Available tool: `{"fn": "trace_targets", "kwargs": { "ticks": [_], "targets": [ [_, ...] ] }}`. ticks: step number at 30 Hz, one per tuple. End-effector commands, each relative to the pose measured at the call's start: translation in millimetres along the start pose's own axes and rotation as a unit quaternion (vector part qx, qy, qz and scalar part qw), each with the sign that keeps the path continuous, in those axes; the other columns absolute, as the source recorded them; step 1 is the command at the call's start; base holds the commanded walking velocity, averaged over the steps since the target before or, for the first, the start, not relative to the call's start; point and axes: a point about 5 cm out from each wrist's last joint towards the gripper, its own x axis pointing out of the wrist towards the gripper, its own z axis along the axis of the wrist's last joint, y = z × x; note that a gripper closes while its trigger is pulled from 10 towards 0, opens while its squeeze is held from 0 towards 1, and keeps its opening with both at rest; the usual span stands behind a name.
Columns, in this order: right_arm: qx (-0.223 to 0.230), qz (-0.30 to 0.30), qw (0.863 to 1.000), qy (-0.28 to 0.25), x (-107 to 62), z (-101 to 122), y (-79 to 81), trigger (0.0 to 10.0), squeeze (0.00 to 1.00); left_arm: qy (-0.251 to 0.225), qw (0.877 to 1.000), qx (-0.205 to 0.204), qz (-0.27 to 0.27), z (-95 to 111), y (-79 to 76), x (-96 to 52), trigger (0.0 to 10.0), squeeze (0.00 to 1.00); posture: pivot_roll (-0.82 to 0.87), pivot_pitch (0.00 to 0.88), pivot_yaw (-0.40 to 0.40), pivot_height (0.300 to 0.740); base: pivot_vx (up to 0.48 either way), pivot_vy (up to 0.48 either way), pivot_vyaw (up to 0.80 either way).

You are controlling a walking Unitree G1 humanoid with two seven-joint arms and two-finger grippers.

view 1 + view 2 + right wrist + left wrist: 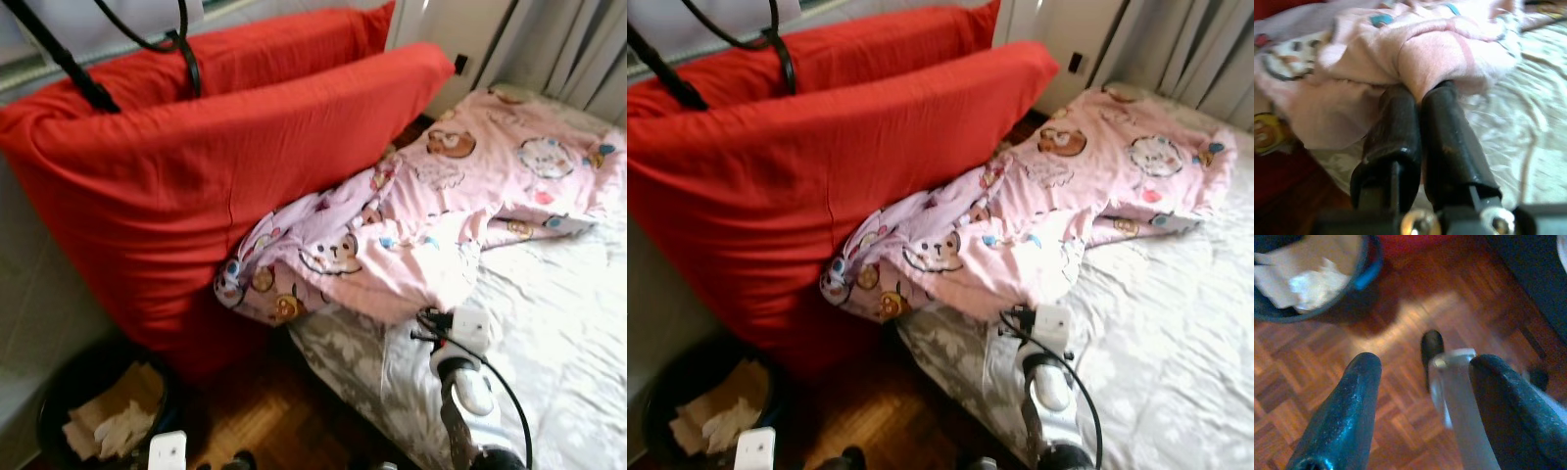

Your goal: Clean up the room

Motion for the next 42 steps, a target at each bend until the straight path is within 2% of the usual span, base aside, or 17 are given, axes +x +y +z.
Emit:
{"fn": "trace_targets", "kwargs": {
  "ticks": [1, 19, 28, 42],
  "targets": [
    [-0.003, -0.001, 1.0, 0.001, -1.9, -2.2, -2.6, 10.0, 0.0, 0.037, 0.999, -0.001, -0.001, -22.2, -0.8, -7.3, 10.0, 0.0, 0.01, 0.124, -0.036, 0.74, -0.371, 0.0, 0.0],
    [-0.008, 0.009, 1.0, -0.013, -1.4, 1.6, -0.6, 10.0, 0.0, 0.038, 0.999, 0.001, -0.003, -24.0, -1.4, -8.2, 10.0, 0.0, 0.01, 0.1, -0.042, 0.74, -0.36, 0.0, 0.0],
    [-0.011, 0.001, 1.0, -0.019, -1.9, 2.9, -5.4, 10.0, 0.0, 0.038, 0.999, 0.008, -0.004, -23.7, -1.1, -8.1, 10.0, 0.0, 0.01, 0.114, -0.043, 0.74, 0.0, 0.0, 0.0],
    [-0.004, -0.029, 0.998, 0.05, -5.0, -14.2, -16.8, 10.0, 0.0, 0.04, 0.999, 0.007, -0.004, -23.6, -1.7, -7.8, 10.0, 0.0, 0.01, 0.133, -0.052, 0.74, 0.0, 0.0, 0.0]
  ]
}}
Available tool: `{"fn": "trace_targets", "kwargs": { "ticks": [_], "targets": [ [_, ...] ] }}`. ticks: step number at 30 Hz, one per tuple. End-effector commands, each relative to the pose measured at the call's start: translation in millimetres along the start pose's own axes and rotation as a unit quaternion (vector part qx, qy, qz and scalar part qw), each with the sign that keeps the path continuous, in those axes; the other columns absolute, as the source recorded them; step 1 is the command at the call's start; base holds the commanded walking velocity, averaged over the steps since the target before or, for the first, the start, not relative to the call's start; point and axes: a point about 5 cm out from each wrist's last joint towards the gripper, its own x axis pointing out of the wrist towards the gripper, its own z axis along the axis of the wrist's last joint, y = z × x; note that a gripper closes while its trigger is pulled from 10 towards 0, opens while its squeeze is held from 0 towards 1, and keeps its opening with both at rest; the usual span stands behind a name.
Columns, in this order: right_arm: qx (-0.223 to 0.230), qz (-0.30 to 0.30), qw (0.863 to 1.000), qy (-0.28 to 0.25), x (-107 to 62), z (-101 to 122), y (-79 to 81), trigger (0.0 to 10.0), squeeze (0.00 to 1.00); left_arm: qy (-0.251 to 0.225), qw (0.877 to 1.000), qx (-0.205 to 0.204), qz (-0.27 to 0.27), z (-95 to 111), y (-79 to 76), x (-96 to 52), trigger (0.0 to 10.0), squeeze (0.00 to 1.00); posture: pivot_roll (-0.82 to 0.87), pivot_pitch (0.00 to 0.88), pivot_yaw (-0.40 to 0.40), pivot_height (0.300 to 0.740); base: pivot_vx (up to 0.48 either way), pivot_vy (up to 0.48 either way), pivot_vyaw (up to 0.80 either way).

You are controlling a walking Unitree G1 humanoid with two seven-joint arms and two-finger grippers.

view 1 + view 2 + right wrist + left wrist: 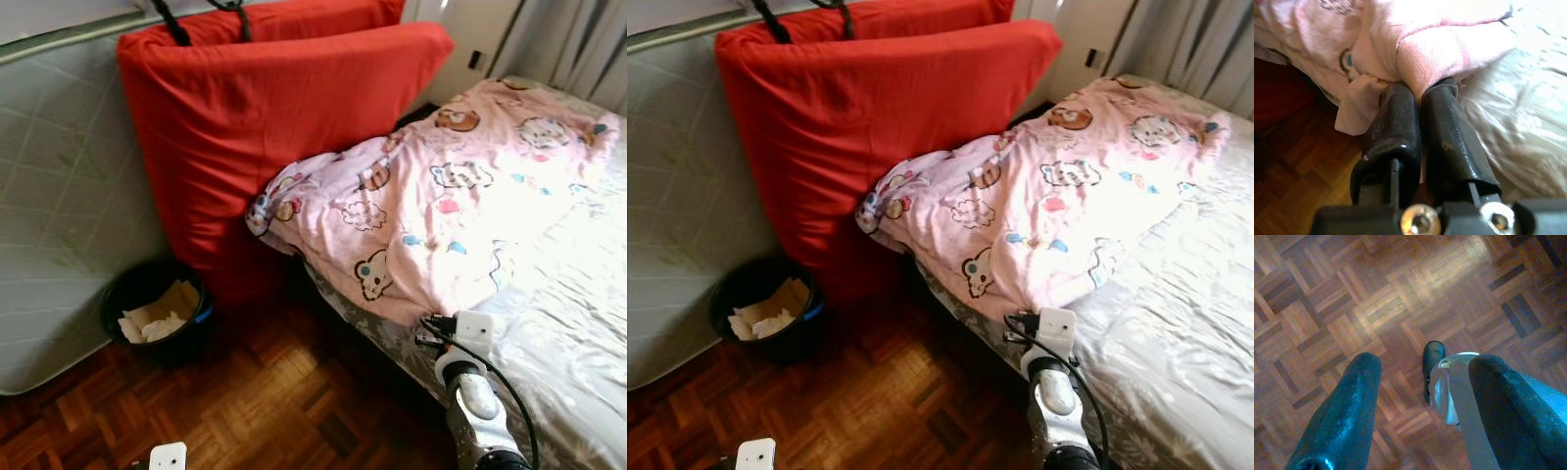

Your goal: Clean up the room

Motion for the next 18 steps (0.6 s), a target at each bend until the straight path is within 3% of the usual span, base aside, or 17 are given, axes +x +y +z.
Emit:
{"fn": "trace_targets", "kwargs": {
  "ticks": [1, 4, 7, 12, 13, 18],
  "targets": [
    [0.007, -0.007, 1.0, 0.017, -1.9, -6.1, -1.8, 10.0, 0.0, 0.013, 1.0, 0.007, 0.0, -7.1, 0.7, -2.2, 10.0, 0.0, 0.01, 0.135, -0.052, 0.74, 0.0, 0.0, 0.0],
    [0.008, -0.013, 0.999, 0.037, -2.7, -11.3, -4.3, 10.0, 0.0, 0.012, 1.0, 0.006, 0.002, -7.3, 0.8, -2.3, 10.0, 0.0, 0.01, 0.138, -0.052, 0.74, 0.0, 0.0, 0.0],
    [-0.002, -0.008, 0.995, 0.1, -7.8, -28.7, -6.7, 10.0, 0.0, 0.013, 1.0, 0.007, 0.003, -7.9, 1.0, -2.5, 10.0, 0.0, 0.02, 0.143, -0.053, 0.74, 0.0, 0.0, 0.0],
    [-0.013, 0.003, 0.99, 0.139, -14.3, -42.2, -9.3, 10.0, 0.02, 0.013, 1.0, 0.007, 0.004, -8.3, 1.1, -2.7, 10.0, 0.0, 0.02, 0.149, -0.053, 0.74, 0.0, 0.0, 0.0],
    [-0.014, 0.003, 0.99, 0.142, -15.5, -43.8, -10.5, 10.0, 1.0, 0.013, 1.0, 0.007, 0.005, -8.4, 1.3, -2.8, 10.0, 0.0, 0.02, 0.151, -0.052, 0.74, 0.0, 0.0, 0.0],
    [-0.015, -0.014, 0.988, 0.155, -18.9, -48.7, -18.4, 10.0, 1.0, 0.013, 1.0, 0.008, 0.005, -9.2, 2.5, -3.2, 10.0, 0.0, 0.02, 0.156, -0.047, 0.74, 0.0, 0.0, 0.0]
  ]
}}
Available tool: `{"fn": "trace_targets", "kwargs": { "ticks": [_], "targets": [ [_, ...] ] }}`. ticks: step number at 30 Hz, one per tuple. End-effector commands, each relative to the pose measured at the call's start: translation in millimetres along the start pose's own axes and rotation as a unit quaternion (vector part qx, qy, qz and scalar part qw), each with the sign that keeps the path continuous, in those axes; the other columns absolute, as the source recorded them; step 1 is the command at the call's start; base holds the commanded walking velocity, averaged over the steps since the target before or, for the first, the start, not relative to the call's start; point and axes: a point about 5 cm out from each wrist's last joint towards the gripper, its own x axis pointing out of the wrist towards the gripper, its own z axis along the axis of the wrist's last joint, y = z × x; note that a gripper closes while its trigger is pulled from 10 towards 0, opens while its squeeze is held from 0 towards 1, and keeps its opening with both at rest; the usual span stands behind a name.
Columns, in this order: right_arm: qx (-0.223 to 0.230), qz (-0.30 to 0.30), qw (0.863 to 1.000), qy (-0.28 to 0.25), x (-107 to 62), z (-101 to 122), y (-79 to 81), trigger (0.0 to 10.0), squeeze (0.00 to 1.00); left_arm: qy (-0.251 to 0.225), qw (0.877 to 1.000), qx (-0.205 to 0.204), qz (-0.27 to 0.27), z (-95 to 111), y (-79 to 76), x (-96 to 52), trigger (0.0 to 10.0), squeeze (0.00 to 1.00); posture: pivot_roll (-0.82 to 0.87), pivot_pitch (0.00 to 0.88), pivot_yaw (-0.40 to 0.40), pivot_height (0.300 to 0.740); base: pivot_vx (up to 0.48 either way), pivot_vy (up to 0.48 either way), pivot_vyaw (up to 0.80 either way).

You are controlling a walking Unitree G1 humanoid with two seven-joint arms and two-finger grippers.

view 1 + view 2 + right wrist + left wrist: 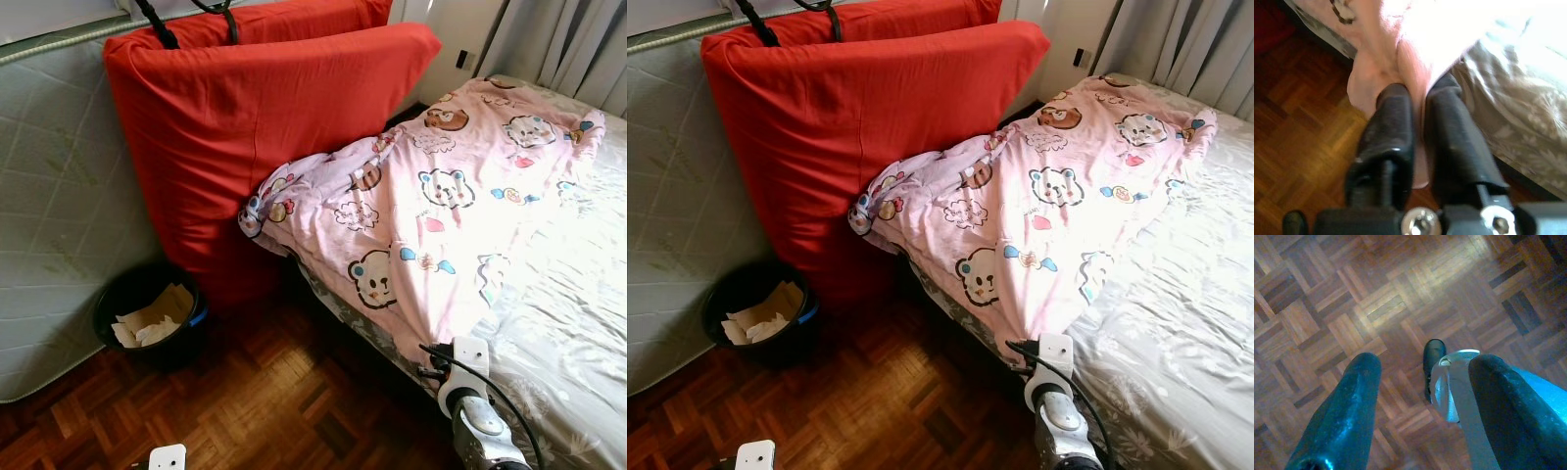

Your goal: Clean up the room

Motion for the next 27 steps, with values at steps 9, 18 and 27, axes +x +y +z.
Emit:
{"fn": "trace_targets", "kwargs": {
  "ticks": [9, 18, 27],
  "targets": [
    [0.001, -0.015, 0.997, 0.069, -11.7, -34.7, -13.8, 10.0, 0.91, 0.012, 1.0, 0.018, -0.001, -9.5, 3.9, -3.6, 10.0, 0.0, 0.02, 0.164, -0.033, 0.74, 0.0, 0.0, 0.0],
    [-0.01, 0.018, 0.991, 0.135, -25.9, -68.3, -9.5, 10.0, 0.0, 0.016, 1.0, 0.023, -0.004, -13.2, 4.8, -5.1, 10.0, 0.0, 0.02, 0.171, -0.023, 0.74, 0.0, 0.0, 0.0],
    [-0.014, 0.003, 0.984, 0.178, -35.5, -87.2, -10.8, 10.0, 0.0, 0.015, 1.0, 0.02, -0.002, -16.9, 4.6, -7.0, 10.0, 0.0, 0.03, 0.167, -0.034, 0.74, 0.0, 0.0, 0.0]
  ]
}}
